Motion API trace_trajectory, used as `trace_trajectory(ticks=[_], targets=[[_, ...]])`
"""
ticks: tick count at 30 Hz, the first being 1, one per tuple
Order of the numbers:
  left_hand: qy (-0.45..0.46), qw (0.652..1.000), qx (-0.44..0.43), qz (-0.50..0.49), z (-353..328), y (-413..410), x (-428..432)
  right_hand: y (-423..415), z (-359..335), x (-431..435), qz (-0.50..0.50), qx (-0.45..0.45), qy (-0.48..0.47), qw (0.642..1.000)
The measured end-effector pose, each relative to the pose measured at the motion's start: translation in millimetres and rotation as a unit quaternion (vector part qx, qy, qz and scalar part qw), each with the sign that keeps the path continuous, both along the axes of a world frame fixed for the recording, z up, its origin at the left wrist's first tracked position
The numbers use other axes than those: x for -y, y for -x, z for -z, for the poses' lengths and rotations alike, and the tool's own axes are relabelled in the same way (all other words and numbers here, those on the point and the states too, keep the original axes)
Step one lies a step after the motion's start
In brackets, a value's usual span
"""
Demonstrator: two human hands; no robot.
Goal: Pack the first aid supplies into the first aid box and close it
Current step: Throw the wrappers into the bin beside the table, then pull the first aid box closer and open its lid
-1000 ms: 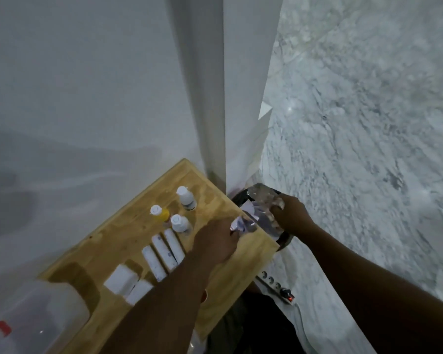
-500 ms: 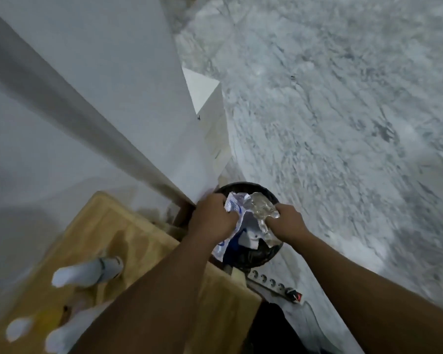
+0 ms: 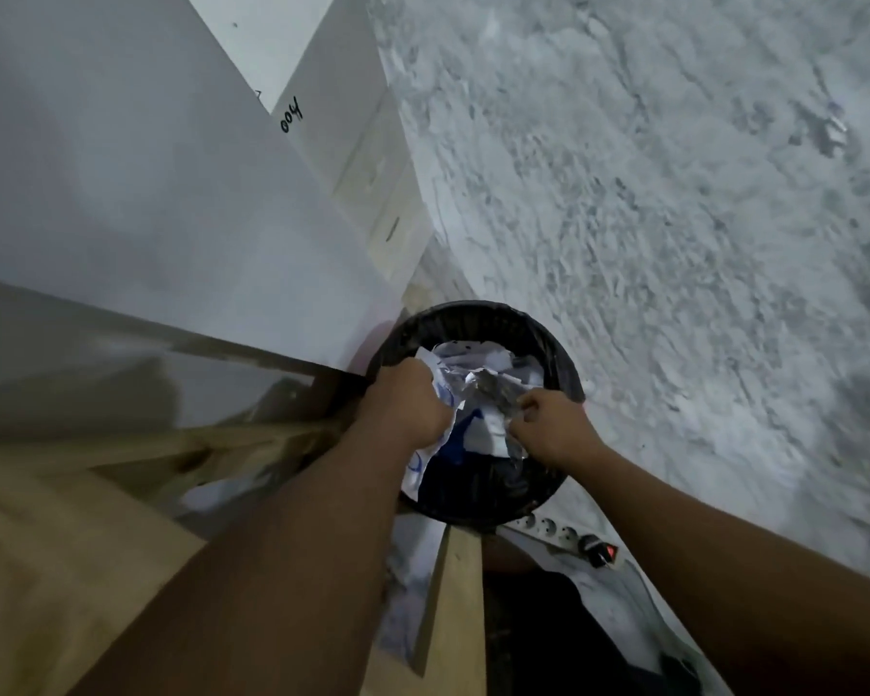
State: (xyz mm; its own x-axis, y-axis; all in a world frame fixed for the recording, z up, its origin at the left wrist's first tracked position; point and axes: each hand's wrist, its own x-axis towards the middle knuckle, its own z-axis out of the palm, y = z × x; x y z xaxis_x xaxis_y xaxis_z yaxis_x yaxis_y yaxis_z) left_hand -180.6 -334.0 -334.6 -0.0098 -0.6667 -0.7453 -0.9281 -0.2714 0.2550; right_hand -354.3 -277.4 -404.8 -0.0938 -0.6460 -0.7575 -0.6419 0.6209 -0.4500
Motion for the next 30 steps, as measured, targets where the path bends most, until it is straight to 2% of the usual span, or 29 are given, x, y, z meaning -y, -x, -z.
trace_trajectory(ticks=[4, 7, 11, 16, 23, 30], targets=[[-0.033, 0.999, -0.006, -0.001, 7, 4, -7, 3, -2, -3, -0.028, -0.002, -0.019, 0.999], [-0.06, 0.997, -0.053, 0.006, -2, 7, -9, 9, -8, -1, -0.03, 0.001, -0.02, 0.999], [-0.065, 0.994, -0.083, 0.016, -24, 7, -9, 9, -29, 6, -0.045, -0.006, 0.012, 0.999], [-0.052, 0.994, -0.089, -0.029, -71, -1, -15, -5, -79, 19, -0.064, -0.009, 0.075, 0.995], [0.057, 0.991, -0.099, -0.075, -210, -37, -36, -57, -232, 40, -0.14, 0.029, 0.185, 0.972], [0.197, 0.965, -0.093, -0.145, -395, -119, -101, -155, -432, 16, -0.255, 0.063, 0.295, 0.919]])
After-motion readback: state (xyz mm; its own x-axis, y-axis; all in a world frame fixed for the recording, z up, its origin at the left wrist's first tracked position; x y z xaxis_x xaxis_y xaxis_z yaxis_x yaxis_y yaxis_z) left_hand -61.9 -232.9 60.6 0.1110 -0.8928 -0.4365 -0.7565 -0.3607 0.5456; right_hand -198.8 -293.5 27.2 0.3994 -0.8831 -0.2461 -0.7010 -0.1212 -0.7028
